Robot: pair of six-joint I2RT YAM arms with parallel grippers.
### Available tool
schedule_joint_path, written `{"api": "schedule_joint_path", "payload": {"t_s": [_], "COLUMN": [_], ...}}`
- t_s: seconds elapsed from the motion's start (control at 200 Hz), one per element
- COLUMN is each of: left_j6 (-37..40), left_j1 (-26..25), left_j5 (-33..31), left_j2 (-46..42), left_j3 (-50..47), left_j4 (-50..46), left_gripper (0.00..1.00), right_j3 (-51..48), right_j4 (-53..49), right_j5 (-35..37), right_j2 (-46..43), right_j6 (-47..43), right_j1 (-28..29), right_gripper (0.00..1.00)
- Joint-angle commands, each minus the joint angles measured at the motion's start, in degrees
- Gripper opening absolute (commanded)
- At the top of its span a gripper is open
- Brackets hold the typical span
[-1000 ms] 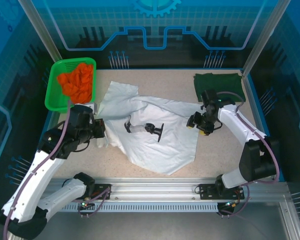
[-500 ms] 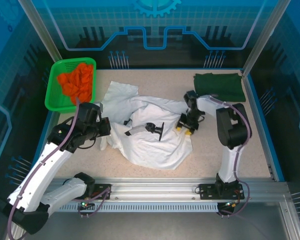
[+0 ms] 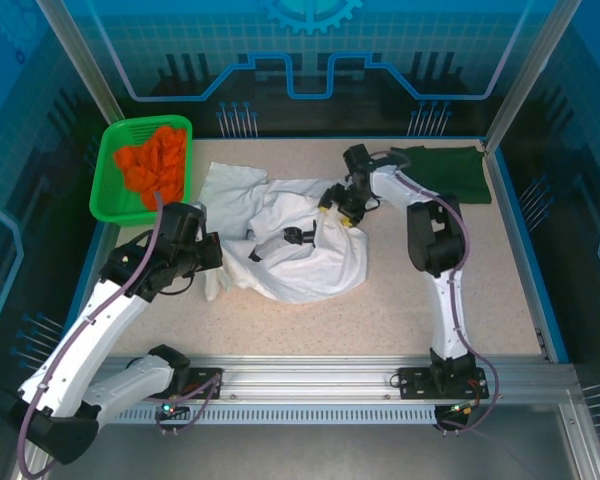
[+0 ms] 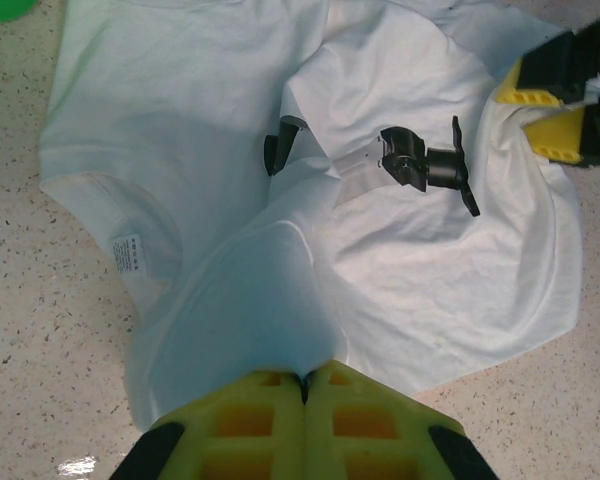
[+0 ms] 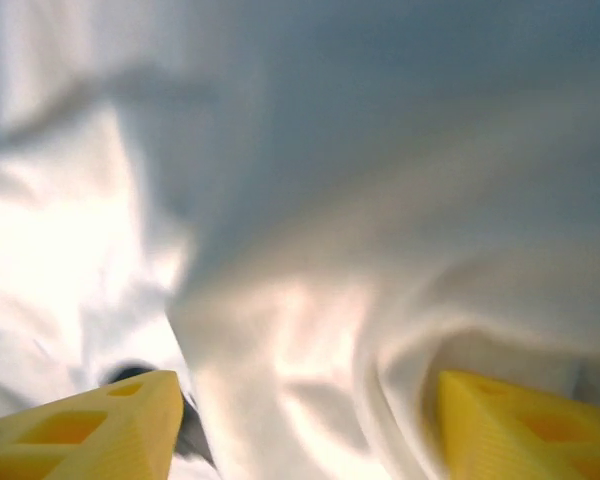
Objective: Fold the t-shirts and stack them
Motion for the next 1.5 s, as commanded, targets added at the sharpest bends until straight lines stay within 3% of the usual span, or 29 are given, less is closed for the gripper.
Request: {"api": "schedule_joint_path", "payload": {"t_s": [0.0, 0.12, 0.235, 0.34, 0.45, 0.72, 1.306, 1.496], "left_j6": [-0.2, -0.63, -0.9, -1.2, -1.6, -3.35, -4.34, -4.37], "left_j1": [0.6, 0.68, 0.68, 0.7, 0.73, 0.69, 0.68, 0.75], "left_j5": [-1.02, -0.22, 0.83, 1.12, 1.74, 2.51, 1.93, 2.19], "left_j2": [-0.01, 0.36, 0.65, 0.74, 0.8, 0.35, -2.23, -1.66], "left_j3": [-0.97, -1.59, -1.86, -1.87, -1.95, -3.03, -5.09, -5.38], "left_j4": [0.93, 1.0, 0.97, 0.91, 1.2, 1.26, 0.73, 1.7], "left_gripper": [0.05, 0.05, 0.05, 0.05, 0.05, 0.04, 0.04, 0.04], "right_j3": [-15.69, -34.12, -44.32, -50.57, -53.99, -51.66, -48.39, -44.84], "right_j4": [4.96, 11.21, 15.0, 15.82, 18.42, 19.76, 21.03, 19.3], "right_j5": [2.96, 2.43, -0.18, 0.75, -2.11, -1.72, -1.59, -1.11], "right_j2": [-17.94, -31.71, -38.69, -40.48, -37.98, -31.02, -29.61, -24.9], "right_j6": [-2.33, -3.1, -3.64, -1.36, 0.39, -0.29, 4.17, 3.74], "right_j1": [-1.15, -5.87, -9.15, -10.33, -9.96, -5.86, 0.24, 0.64], "right_gripper": [0.73, 0.75, 0.75, 0.74, 0.65, 0.43, 0.39, 0.18]}}
